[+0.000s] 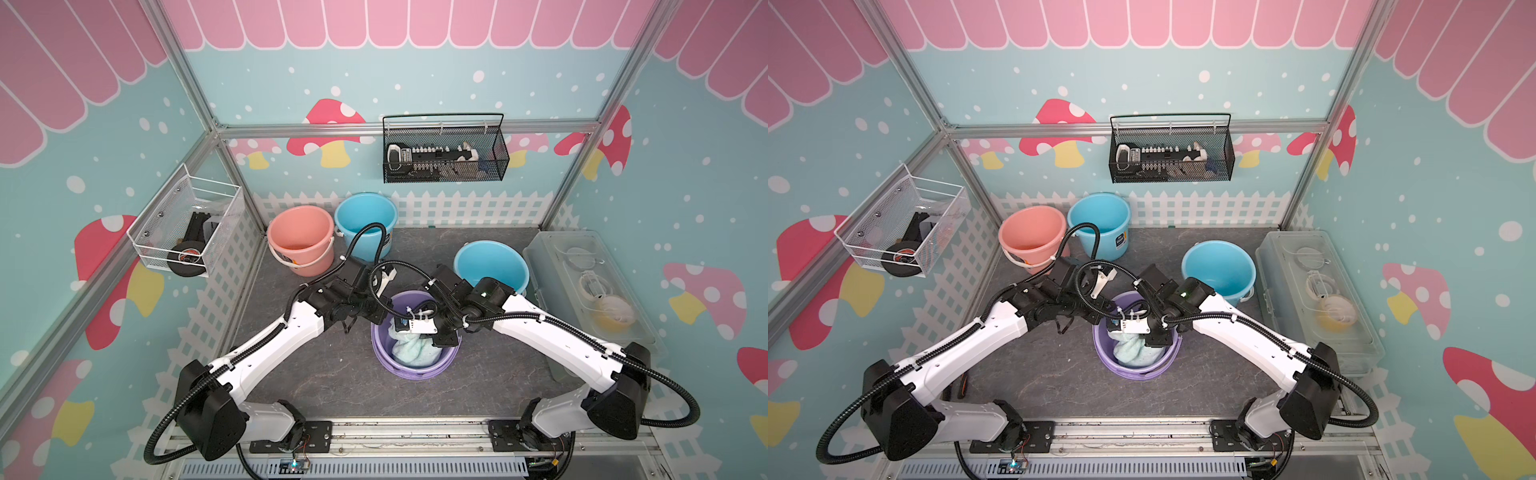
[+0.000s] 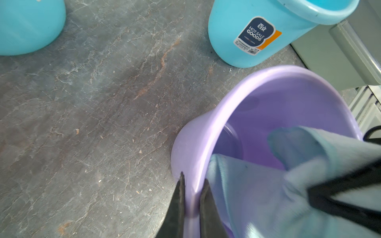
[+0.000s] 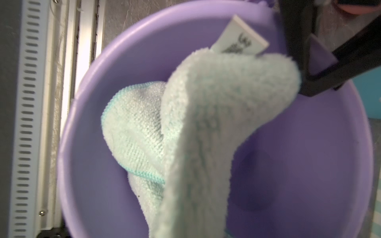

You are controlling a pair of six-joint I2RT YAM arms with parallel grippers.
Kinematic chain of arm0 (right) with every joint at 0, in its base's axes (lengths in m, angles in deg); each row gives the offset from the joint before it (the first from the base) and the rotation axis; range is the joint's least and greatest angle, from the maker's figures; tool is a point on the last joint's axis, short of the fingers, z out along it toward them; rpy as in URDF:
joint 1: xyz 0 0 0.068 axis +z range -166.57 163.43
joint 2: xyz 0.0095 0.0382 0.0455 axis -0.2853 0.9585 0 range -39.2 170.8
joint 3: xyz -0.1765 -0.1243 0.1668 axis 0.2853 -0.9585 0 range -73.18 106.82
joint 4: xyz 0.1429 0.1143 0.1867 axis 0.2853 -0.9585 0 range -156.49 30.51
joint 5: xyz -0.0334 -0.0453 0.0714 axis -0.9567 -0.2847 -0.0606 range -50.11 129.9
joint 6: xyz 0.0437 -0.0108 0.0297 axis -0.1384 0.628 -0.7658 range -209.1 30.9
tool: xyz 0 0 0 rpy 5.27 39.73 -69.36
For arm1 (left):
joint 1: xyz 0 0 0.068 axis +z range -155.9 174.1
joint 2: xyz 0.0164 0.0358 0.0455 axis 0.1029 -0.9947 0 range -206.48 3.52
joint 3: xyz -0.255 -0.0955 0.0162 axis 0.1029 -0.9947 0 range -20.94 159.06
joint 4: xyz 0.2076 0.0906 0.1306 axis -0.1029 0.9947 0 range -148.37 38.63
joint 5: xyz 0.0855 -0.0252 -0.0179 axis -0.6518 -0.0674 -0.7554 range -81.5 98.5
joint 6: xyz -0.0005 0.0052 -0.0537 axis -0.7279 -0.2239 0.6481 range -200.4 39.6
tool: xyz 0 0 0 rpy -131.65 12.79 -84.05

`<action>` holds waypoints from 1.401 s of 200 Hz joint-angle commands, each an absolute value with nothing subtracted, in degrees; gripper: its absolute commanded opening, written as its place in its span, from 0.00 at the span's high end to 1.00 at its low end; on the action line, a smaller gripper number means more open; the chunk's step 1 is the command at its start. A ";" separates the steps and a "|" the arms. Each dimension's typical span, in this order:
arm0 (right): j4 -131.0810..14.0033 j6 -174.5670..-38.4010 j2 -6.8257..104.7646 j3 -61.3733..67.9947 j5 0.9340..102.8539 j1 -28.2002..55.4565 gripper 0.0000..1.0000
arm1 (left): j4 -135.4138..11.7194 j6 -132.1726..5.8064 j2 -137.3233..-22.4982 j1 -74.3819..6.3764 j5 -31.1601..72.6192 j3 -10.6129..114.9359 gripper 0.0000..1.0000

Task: Wipe the inside of the bucket with a cloth
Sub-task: Wipe the dirt from the inside of the bucket.

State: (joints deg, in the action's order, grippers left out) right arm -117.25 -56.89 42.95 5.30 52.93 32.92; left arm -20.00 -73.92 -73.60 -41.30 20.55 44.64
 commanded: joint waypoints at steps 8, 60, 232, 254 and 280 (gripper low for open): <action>-118.31 -78.68 41.60 5.94 61.57 32.81 0.92 | -21.83 -73.39 -72.23 -41.33 18.82 43.89 1.00; -108.86 -99.27 43.82 -0.74 69.93 32.65 0.97 | -22.04 -72.86 -71.68 -41.18 18.85 43.45 1.00; -95.11 -117.99 59.97 -7.87 42.50 32.73 1.00 | -25.86 -68.53 -71.14 -41.22 19.60 41.28 1.00; -92.56 -117.08 61.63 -6.03 49.13 32.69 1.00 | -26.43 -67.92 -71.16 -41.30 20.22 40.93 1.00; -90.71 -117.92 62.02 -3.44 58.59 32.73 1.00 | -26.50 -67.68 -71.12 -41.50 20.13 40.82 1.00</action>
